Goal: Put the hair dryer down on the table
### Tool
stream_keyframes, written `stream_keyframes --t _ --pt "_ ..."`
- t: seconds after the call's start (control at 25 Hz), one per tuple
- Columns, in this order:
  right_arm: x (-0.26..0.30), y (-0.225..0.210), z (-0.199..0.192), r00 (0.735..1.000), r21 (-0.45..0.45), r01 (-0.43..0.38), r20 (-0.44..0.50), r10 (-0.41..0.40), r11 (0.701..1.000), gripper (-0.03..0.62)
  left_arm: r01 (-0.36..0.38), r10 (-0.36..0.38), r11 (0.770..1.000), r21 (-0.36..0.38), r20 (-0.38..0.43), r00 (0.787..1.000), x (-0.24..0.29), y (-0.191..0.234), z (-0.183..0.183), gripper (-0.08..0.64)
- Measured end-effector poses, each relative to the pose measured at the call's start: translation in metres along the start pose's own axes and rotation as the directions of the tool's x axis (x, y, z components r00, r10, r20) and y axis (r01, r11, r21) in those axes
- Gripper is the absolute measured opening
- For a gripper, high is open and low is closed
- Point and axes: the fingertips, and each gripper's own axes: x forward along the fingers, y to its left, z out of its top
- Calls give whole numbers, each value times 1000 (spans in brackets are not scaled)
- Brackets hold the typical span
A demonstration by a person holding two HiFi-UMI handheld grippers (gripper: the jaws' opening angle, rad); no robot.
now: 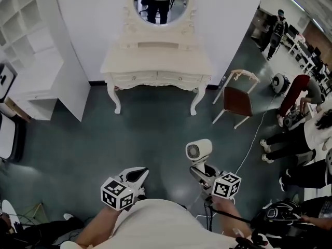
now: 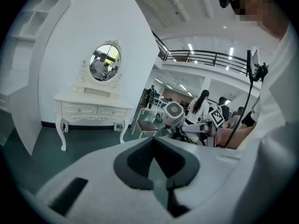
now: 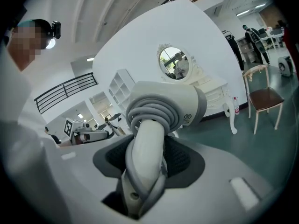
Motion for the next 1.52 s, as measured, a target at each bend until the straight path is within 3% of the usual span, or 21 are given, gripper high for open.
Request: stream_keyframes --t 0.28,0.56,0.84,1.04,1.24,1.52 --pt "101 -3 53 996 42 42 74 -45 998 199 25 -24 999 36 -14 1000 -18 110 42 -3" --pt "164 -15 84 995 58 84 54 -87 995 199 48 -49 999 -23 -61 997 -1 180 54 -3" --pt "212 -82 138 996 12 87 22 -87 996 199 51 -52 998 -21 -73 996 72 223 99 -3" --pt "246 -135 210 998 -21 49 28 -48 999 199 26 -23 999 34 -78 997 132 246 170 -3" --pt "271 -186 265 999 -60 24 24 -23 998 199 -9 12 999 42 -54 998 190 272 227 -3" --pt "308 -249 298 998 -45 62 14 -62 997 199 -17 20 999 41 -67 998 237 301 262 -3"
